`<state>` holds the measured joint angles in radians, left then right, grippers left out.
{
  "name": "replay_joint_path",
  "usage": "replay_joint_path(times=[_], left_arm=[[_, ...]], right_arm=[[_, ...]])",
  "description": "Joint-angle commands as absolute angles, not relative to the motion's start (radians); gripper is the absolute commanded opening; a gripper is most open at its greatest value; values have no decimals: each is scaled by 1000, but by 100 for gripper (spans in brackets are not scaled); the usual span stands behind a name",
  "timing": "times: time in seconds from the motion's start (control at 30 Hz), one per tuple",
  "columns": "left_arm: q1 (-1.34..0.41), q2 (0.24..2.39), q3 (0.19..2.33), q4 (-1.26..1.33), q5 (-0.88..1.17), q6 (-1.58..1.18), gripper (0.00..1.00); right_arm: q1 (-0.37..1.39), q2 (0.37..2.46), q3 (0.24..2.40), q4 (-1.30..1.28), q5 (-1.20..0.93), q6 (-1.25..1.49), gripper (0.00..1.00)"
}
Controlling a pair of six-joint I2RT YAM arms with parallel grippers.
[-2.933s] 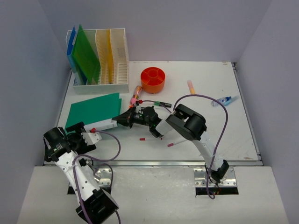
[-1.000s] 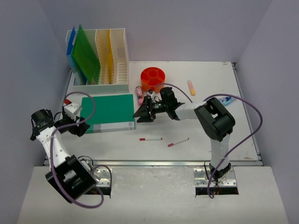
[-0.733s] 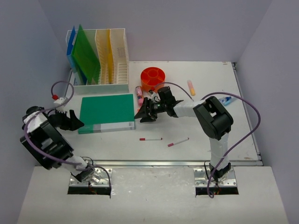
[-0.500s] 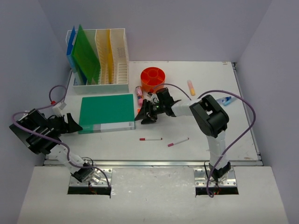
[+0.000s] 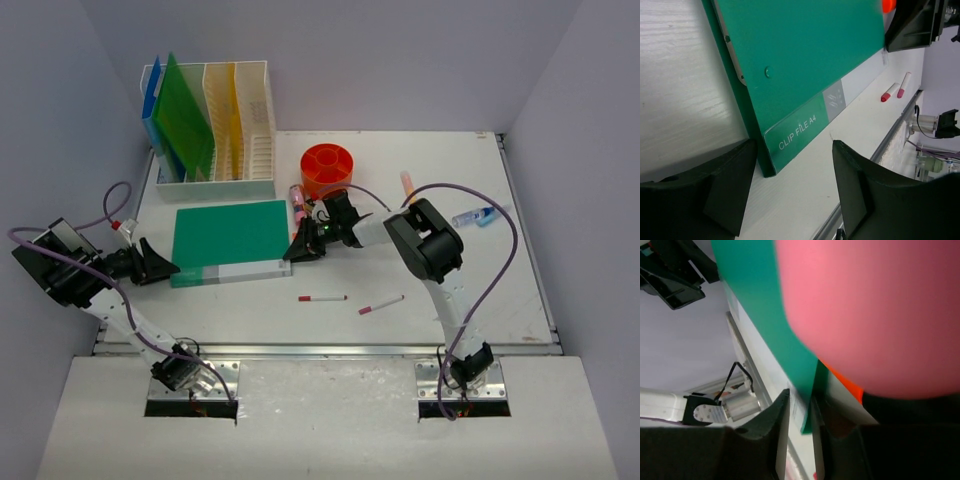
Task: Organize the desk
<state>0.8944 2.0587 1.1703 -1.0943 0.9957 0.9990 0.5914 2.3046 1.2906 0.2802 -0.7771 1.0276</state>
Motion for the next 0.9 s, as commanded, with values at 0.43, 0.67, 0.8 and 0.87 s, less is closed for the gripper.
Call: replay_joint_path(times=[0.43,0.67,0.8,0.87], left_arm=[[764,2072,1202,-1318,1029,1269,31],[761,1976,1189,-1319,1054,1250,0],[763,1884,1180,-1318,1062,1226,0],[767,1839,1180,-1319,1068,1213,0]], right_arm=[[722,2442,1395,560,-905,1217,0],[727,2426,1387,672,-973,1281,13],[719,2377,1382,593,-983,1209,43],[712,2355,1390,524,-981,1136,55]])
